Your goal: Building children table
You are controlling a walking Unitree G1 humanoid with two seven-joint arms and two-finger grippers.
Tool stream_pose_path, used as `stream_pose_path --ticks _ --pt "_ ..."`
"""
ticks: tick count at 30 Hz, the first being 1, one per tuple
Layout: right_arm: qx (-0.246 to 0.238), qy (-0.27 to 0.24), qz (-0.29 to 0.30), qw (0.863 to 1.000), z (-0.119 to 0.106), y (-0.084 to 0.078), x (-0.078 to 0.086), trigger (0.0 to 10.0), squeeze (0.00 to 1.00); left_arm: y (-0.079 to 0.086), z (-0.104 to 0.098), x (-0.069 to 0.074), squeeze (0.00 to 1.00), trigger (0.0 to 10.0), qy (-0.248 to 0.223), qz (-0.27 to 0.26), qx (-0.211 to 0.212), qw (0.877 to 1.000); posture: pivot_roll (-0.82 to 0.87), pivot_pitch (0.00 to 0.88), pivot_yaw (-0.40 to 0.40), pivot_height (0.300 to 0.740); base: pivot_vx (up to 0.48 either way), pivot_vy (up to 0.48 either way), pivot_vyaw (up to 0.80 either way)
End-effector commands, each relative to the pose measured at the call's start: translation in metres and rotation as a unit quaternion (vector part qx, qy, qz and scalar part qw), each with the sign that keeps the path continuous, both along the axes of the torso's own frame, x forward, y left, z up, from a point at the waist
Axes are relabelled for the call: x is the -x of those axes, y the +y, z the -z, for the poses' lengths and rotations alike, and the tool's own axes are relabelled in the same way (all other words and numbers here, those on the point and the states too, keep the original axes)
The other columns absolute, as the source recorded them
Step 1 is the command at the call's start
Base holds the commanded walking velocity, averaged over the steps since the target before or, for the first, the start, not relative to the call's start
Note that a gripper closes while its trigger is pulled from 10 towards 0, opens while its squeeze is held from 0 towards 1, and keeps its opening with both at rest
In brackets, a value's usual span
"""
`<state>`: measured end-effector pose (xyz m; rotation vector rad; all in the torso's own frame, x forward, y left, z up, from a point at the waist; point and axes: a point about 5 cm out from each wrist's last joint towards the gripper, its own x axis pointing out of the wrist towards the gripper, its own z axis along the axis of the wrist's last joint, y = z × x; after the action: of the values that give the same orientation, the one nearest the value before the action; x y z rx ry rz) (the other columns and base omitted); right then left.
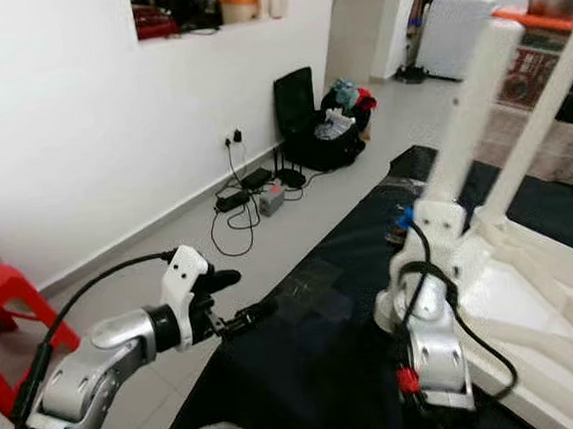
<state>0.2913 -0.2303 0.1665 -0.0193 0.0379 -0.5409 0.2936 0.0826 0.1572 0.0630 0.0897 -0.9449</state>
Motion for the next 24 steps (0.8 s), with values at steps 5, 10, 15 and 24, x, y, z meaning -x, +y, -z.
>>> stream_pose_path --ticks 5,10,15,24 --pt "-0.023 0.067 -0.051 0.996 0.026 0.018 -0.003 10.0 1.0 -0.004 0.002 -0.001 0.0 10.0 0.001 0.009 -0.006 1.0 0.04 0.0 -0.07 0.74 0.0 0.0 0.0" --pt "-0.039 -0.011 -0.218 0.975 -0.005 0.049 -0.018 10.0 0.0 0.0 0.003 0.001 0.0 10.0 0.001 0.005 -0.006 1.0 0.06 0.0 -0.079 0.74 0.0 0.0 0.0" --pt "0.01 -0.101 -0.435 0.894 -0.05 0.063 -0.017 10.0 0.0 -0.001 0.002 0.001 0.0 10.0 -0.001 0.007 -0.005 1.0 0.07 0.0 -0.082 0.74 0.0 0.0 0.0" --pt "0.074 -0.079 -0.644 0.757 -0.061 0.087 0.002 10.0 0.0 0.0 -0.001 -0.001 0.0 10.0 -0.006 0.001 -0.005 1.0 0.09 0.0 -0.098 0.74 0.0 0.0 0.0"
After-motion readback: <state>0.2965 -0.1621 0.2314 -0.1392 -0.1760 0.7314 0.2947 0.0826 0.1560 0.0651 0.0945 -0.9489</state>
